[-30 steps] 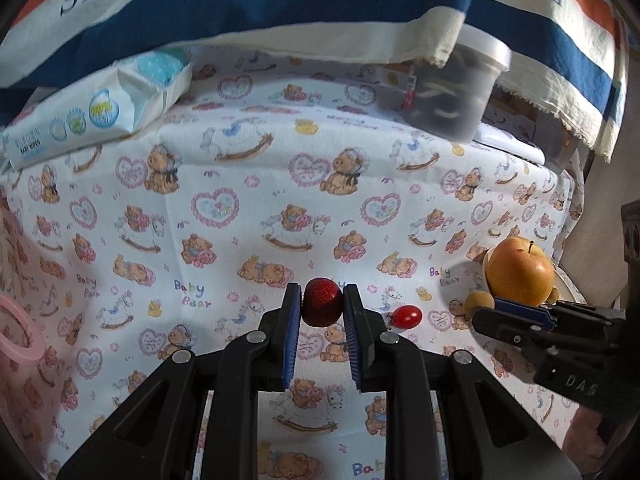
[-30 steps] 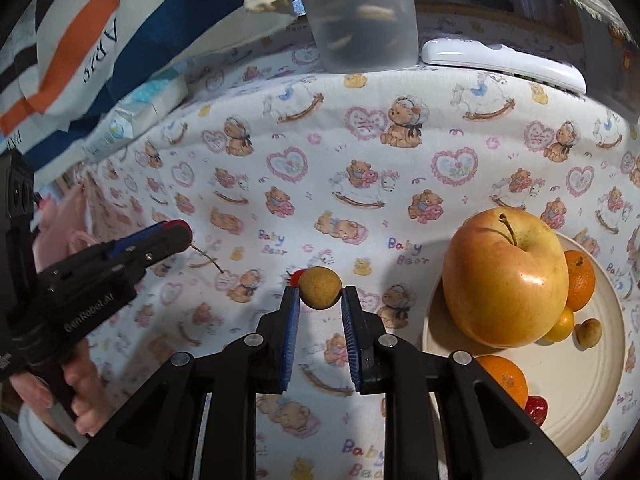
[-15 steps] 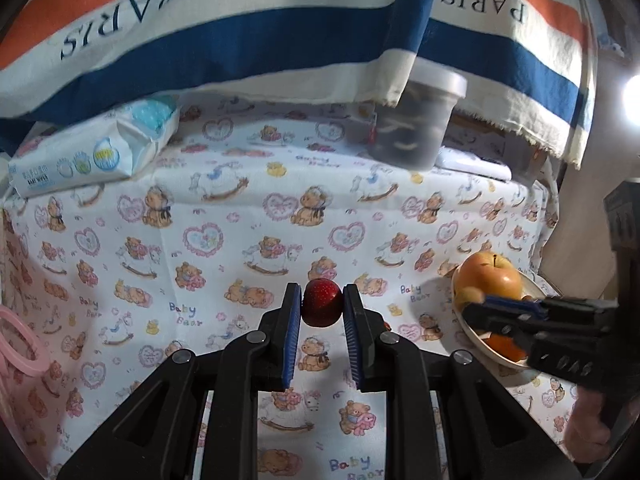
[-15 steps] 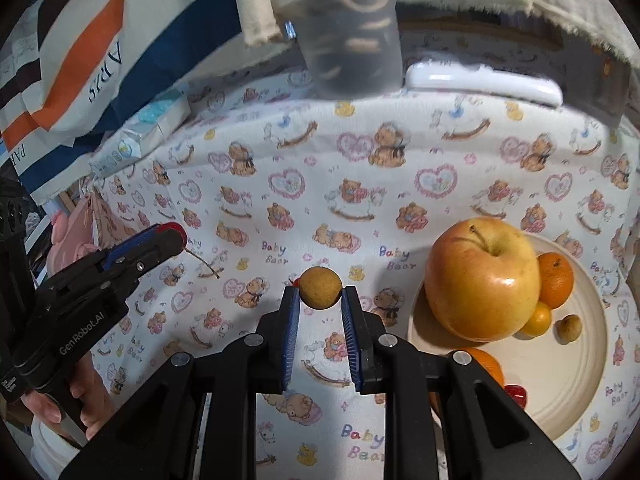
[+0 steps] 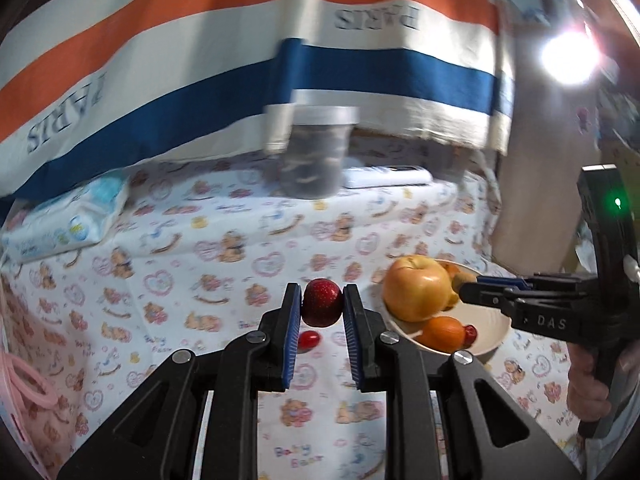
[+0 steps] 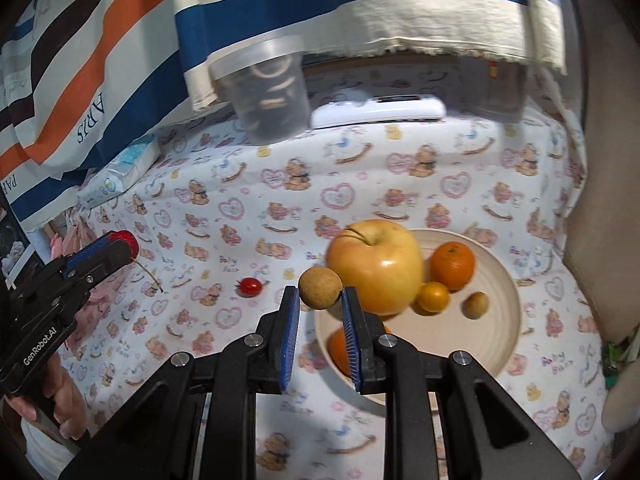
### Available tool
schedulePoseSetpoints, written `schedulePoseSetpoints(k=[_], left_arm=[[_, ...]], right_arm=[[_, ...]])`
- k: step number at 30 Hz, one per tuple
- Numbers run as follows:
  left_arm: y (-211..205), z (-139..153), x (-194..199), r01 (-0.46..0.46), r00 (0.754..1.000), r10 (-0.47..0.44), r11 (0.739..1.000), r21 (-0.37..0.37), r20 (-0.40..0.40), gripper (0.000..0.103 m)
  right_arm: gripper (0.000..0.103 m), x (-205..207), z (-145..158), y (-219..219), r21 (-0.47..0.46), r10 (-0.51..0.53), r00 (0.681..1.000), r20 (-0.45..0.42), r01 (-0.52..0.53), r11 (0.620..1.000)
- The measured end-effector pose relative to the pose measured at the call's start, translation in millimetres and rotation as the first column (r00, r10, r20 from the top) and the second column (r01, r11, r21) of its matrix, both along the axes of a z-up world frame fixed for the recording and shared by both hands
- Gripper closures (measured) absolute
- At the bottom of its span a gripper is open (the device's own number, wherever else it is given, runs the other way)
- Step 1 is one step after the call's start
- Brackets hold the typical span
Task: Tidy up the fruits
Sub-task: 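Carry the cherry with the left tool while the right carries the tan fruit to the plate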
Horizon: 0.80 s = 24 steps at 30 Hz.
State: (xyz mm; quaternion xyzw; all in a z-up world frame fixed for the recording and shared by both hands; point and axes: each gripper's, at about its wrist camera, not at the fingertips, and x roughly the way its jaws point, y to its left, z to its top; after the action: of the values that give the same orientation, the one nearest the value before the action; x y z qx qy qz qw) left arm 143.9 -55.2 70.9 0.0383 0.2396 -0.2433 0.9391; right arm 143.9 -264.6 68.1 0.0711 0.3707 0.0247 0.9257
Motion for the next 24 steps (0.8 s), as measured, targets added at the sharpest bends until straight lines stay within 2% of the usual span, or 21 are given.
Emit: schedulePoseSetpoints(k=[5,12,15,24], left_arm=[[-26.7,-1.9,-4.2,0.033,0.999,-0.034,0.999,0.031,0.013,0.083],[-65.1,-6.8,7.4,0.058,0.998,-0.056,0.997,0.058,-0.030,0.083],[-79.7,-13.3,15.8,0.060,0.997,-0.056,0.996,0.072,-0.056,0.083],[-97.4,-31.2,28.8,0.076,0.990,-0.064,0.993,0.091,-0.128,0.083]], right_arm=[[0.081,-5.2,-7.8,-27.8,-0.020,-0.052,0.998,-0.025,0.052,0.998],[0.081,2.6,-40.6,-65.8,-0.006,-0.125,0.982,-0.145,0.126,0.992],[0.081,7.2,-51.5,-71.4,0.015,-0.124,0.973,-0.192,0.129,0.991],[0.081,8.6,-61.0,-72.0,0.010,-0.132,0.965,-0.226,0.138,0.990]])
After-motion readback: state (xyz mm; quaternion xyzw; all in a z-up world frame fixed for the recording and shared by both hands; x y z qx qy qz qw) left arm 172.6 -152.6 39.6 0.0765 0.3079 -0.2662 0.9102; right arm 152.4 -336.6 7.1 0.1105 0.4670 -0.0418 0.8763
